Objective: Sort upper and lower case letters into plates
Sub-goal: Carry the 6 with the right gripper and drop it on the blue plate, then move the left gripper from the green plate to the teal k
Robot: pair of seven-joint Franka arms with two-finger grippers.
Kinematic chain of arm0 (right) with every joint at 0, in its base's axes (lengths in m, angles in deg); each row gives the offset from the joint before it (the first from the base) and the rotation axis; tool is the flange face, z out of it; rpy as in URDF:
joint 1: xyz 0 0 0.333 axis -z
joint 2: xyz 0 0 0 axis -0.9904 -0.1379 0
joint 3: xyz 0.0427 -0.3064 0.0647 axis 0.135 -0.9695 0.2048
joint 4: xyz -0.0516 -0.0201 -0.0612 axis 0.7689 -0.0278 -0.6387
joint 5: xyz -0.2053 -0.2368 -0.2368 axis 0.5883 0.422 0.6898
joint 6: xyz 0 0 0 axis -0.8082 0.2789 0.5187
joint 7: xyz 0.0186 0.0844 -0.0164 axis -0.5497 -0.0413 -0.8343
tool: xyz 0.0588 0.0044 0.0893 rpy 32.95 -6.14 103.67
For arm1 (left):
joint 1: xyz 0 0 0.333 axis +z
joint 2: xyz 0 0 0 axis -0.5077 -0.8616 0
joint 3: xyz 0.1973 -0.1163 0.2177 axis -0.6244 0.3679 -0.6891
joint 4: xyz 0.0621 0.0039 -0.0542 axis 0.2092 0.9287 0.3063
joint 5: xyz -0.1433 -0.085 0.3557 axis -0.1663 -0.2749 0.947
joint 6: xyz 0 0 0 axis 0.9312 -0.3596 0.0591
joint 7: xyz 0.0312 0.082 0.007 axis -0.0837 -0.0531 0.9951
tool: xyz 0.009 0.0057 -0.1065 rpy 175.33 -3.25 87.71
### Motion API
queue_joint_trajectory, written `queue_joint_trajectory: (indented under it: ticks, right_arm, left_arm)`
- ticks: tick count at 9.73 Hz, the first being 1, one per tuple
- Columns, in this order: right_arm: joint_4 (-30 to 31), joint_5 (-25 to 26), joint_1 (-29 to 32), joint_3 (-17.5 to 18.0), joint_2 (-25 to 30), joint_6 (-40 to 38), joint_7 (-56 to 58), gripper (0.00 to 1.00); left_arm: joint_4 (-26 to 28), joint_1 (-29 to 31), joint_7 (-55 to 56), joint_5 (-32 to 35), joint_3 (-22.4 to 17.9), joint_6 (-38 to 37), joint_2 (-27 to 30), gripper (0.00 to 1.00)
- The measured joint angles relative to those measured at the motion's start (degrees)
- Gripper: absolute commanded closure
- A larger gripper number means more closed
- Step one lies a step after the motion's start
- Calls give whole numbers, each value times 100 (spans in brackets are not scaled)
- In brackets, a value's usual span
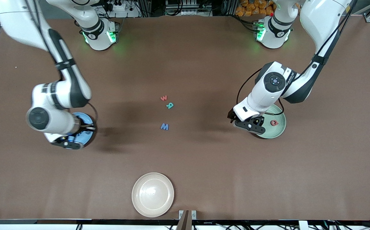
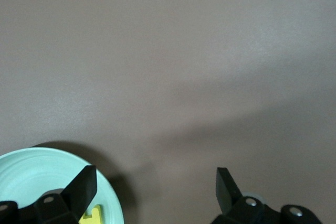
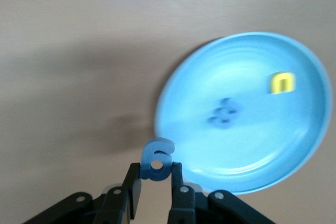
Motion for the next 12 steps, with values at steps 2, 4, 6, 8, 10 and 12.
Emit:
queue_joint_trajectory:
  ticks: [2, 4, 6, 8, 10, 12]
  right_arm:
    - [227, 10, 480, -34, 3, 108, 682, 100]
    - [390, 25, 596, -149, 1, 236, 1030, 1]
    - [406, 27, 624, -303, 4, 351, 1458, 0]
    - [397, 27, 653, -366, 14, 407, 1779, 0]
    - [358, 28, 666, -436, 42, 449, 2007, 0]
    - [346, 28, 678, -513, 64, 450, 2105, 0]
  left_arm:
    - [-182, -330, 600, 0, 6, 0, -113, 0]
    - [-402, -890, 1329, 5, -22, -1, -301, 0]
    - [-617, -1747, 2458, 311, -323, -3, -522, 0]
    - [-770, -2556, 3393, 487, -651, -3, -695, 0]
    - [-1059, -3083, 3880, 495, -819, -3, -945, 0]
    - [-1565, -3814, 4375, 497, -1280, -3, -1289, 0]
